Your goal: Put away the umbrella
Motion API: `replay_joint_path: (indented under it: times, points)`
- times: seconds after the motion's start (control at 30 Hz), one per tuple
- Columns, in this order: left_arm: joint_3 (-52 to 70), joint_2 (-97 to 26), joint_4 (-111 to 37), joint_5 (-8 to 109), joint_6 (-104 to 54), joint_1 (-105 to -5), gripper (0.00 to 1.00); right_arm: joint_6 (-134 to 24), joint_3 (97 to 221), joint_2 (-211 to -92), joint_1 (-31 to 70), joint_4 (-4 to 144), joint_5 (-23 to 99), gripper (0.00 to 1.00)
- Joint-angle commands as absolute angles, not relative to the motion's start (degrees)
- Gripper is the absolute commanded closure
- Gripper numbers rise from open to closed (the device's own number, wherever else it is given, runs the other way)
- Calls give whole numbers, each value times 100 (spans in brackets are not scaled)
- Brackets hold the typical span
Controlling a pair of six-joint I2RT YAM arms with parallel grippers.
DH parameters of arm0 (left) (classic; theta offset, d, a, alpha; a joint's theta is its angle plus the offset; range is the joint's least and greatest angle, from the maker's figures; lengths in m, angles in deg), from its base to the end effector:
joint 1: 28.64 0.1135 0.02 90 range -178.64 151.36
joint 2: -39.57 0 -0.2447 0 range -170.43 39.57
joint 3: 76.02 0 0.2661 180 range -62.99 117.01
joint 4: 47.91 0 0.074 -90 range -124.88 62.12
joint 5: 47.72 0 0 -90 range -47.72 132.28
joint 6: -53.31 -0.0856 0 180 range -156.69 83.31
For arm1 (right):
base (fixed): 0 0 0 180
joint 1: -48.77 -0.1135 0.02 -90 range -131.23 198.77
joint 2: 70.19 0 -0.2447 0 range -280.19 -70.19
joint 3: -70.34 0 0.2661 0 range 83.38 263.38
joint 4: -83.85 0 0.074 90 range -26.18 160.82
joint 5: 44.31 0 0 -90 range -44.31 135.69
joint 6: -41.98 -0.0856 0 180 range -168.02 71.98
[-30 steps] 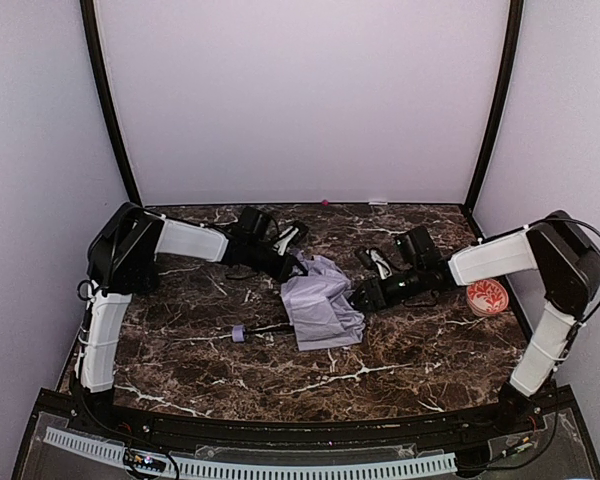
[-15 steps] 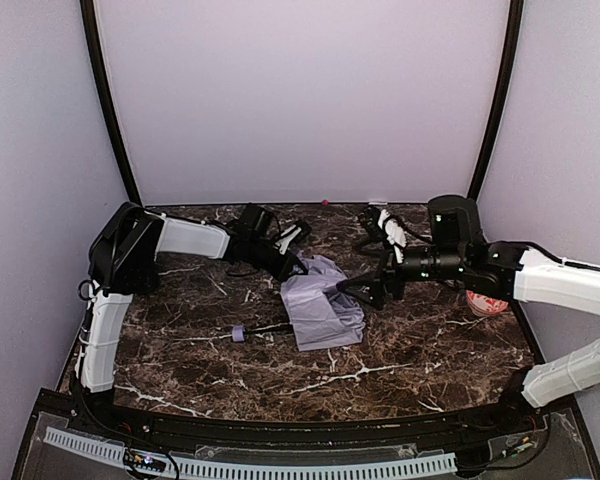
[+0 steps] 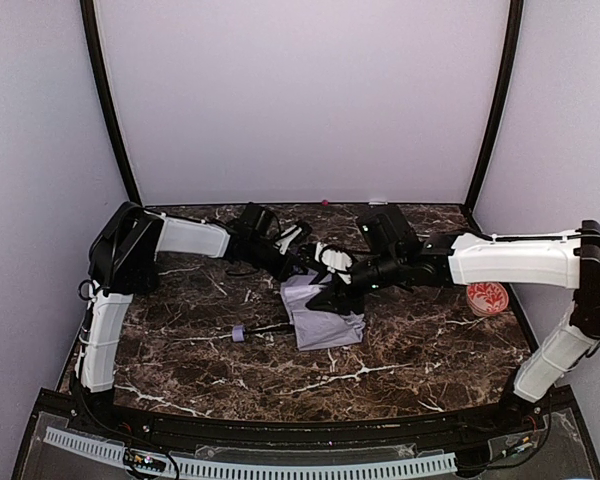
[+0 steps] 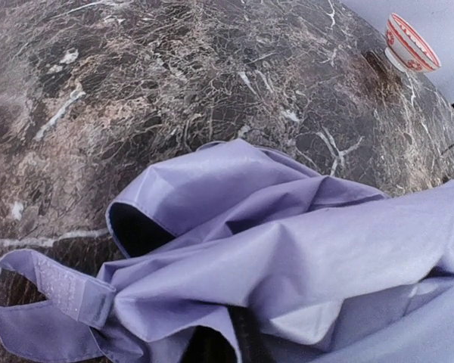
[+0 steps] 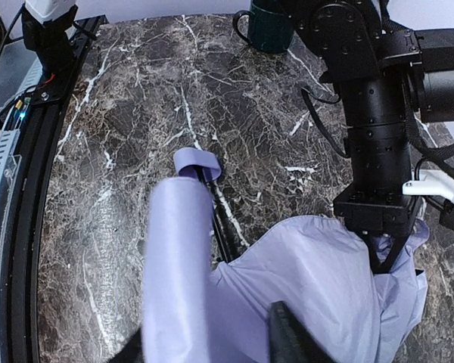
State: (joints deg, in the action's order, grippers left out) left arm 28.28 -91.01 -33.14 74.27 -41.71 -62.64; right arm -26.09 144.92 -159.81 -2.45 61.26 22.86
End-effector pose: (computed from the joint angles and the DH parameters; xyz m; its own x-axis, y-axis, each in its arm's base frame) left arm 0.4126 -0.3330 0.0853 -0.4719 0.4078 -0.7817 0.8500 0.4458 -0.2806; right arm 0.2224 0.3299 0.1958 -0.0145 -0.5677 -0.8231 -0.9879 0.1355 -0.0760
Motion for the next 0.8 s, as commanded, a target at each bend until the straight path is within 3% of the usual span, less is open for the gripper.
replay_joint_path:
  times: [0.0,0.07,0.13,0.17,0.33,0.53,0.67,0.77]
  points:
    - [3111,-8994,-2998,7166,-4398,-6152,77,-2854,14872,-15887,-294,5808,2074,88]
    - [3162,-8853,-3011,7090,-4386,-6041,57,-3058,14832,-15742,-308,5709,1764,97]
    - [3206,-8684,-3003,6995,-4396,-5922,40,-3313,14795,-15577,-316,5662,1362,99]
    - [3221,-8584,-2971,6954,-4440,-5879,37,-3454,14785,-15510,-317,5667,1159,98]
    - [2941,-7803,-2944,6709,-4880,-5836,21,-4098,14832,-15388,-310,5909,479,96]
    - [1683,-6425,-3644,5979,-5309,-5812,2,-4538,15215,-15703,-265,6057,431,100]
    - [1006,-5488,-3782,5677,-5496,-5806,1,-4794,15423,-15835,-232,6050,444,100]
    - [723,-4870,-3515,6296,-5287,-5827,1,-5060,15502,-15799,-170,6147,517,100]
